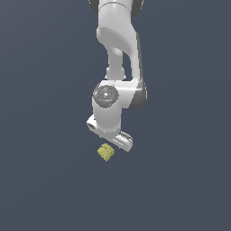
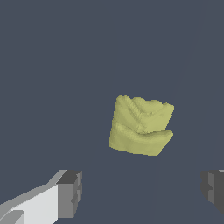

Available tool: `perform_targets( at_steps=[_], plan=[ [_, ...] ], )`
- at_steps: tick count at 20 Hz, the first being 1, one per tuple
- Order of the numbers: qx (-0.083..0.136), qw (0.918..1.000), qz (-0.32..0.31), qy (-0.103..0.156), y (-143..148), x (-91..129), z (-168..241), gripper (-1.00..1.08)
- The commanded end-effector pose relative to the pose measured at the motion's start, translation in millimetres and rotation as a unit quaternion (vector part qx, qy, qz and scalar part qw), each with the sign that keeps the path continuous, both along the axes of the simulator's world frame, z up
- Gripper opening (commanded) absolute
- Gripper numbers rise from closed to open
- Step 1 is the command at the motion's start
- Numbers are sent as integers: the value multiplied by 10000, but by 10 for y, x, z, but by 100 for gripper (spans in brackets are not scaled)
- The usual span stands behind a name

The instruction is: Pick up the object and move it to a goal position.

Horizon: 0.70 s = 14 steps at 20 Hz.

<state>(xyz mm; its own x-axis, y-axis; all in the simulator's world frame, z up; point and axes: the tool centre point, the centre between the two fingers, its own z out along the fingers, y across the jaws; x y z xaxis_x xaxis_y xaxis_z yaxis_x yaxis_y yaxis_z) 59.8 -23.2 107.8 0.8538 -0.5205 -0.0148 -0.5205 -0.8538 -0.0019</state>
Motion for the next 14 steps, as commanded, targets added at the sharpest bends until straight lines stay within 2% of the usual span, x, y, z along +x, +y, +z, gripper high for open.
perform_targets(
  at_steps=[1, 8, 14],
  plan=[
    [-16, 9995, -306, -20, -83, 67, -59, 100],
    [-46, 9969, -785, -49, -221, 165, -160, 100],
    [-50, 9965, -831, -49, -237, 172, -177, 100]
  ],
)
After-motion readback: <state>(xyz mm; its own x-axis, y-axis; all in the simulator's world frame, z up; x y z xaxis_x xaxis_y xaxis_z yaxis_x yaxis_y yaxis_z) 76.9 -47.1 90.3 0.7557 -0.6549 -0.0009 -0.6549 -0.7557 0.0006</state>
